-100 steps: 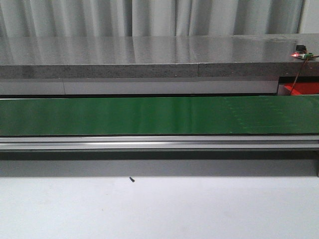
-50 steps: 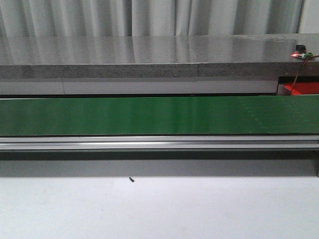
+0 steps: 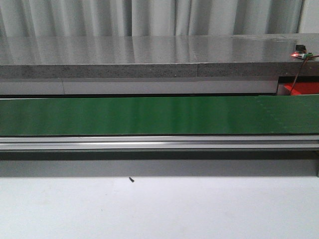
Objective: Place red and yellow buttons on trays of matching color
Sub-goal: 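Lower the yellow button onto the belt and open the left gripper, then grasp the last red push-button with the left gripper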
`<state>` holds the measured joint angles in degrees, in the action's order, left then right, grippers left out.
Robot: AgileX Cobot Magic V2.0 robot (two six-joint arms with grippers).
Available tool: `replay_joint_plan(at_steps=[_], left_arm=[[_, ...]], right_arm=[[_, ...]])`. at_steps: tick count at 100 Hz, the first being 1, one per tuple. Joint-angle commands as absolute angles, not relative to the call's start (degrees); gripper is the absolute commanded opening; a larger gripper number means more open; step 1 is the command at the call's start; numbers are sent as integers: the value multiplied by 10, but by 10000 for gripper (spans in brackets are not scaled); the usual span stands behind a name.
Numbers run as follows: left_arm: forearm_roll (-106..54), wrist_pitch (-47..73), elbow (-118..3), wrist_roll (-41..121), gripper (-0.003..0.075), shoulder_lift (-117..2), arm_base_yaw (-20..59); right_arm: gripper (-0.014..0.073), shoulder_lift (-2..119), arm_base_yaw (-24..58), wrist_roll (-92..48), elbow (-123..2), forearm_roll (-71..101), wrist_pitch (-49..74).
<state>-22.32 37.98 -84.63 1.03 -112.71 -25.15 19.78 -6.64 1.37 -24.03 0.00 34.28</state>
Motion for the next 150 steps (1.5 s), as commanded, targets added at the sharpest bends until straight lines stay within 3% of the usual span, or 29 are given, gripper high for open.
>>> replay_joint_plan(at_steps=[1,28,55,71,126,150], left_arm=[[-238,368,-885,0,596,-1121,-253],[-238,368,-910,-8,555,-1158,-253],[-238,365,-910,-8,230,-1164,-253],[-238,371,-910,-8,136,-1163,-253],[-197,421,-908,26,135,-1024,-252],[-199,413,-836,28,135,-953,-238]], right_arm=[[-123,201,-67,12,-255,0,302],[-123,201,-67,12,-255,0,302],[-123,201,-67,12,-255,0,302],[-123,201,-67,12,-255,0,302],[-123,201,-67,12,-255,0,302],[-123,201,-67,12,-255,0,302]])
